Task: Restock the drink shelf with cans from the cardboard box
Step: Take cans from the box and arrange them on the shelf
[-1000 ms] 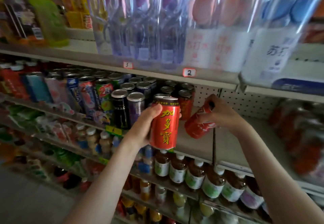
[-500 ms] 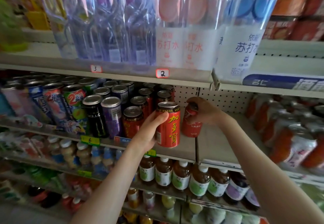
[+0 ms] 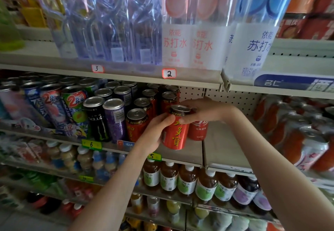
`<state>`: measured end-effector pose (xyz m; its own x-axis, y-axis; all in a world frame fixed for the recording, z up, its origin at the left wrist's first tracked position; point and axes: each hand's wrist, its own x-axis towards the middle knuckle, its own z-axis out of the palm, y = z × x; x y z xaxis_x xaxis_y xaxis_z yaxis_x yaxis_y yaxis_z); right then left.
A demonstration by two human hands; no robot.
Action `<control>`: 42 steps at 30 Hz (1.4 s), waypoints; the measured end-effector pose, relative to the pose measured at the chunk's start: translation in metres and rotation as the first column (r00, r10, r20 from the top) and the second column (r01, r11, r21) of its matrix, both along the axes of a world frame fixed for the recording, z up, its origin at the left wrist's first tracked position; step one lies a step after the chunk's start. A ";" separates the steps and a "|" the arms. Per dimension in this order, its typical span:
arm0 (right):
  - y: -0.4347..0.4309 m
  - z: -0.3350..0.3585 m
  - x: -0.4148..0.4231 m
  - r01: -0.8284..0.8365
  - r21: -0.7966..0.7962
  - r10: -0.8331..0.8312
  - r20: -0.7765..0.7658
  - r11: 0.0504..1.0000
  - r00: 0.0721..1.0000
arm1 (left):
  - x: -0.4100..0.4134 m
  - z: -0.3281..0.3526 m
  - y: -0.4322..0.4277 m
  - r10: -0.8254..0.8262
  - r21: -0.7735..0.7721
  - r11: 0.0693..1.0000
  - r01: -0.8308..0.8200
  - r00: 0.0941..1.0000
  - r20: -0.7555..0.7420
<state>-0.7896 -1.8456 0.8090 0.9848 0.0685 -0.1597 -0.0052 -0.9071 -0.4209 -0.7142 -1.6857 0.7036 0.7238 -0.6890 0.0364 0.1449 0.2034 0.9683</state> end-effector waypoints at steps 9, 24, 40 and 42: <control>0.003 -0.004 0.021 0.071 0.016 -0.073 0.145 0.997 0.987 | 0.001 0.001 -0.012 0.209 0.098 0.975 -0.201 0.974 -0.085; 0.018 -0.039 0.067 0.108 -0.115 -0.080 0.222 0.988 0.972 | 0.004 -0.012 -0.030 0.531 0.103 0.846 -0.523 0.811 -0.245; 0.031 -0.042 0.054 0.240 -0.319 -0.102 0.395 0.917 0.913 | -0.035 0.030 -0.013 0.402 0.570 0.707 -0.418 0.901 0.162; 0.034 -0.040 0.040 0.258 -0.309 -0.090 0.467 0.915 0.879 | -0.043 0.028 0.000 0.405 0.513 0.716 -0.474 0.880 0.247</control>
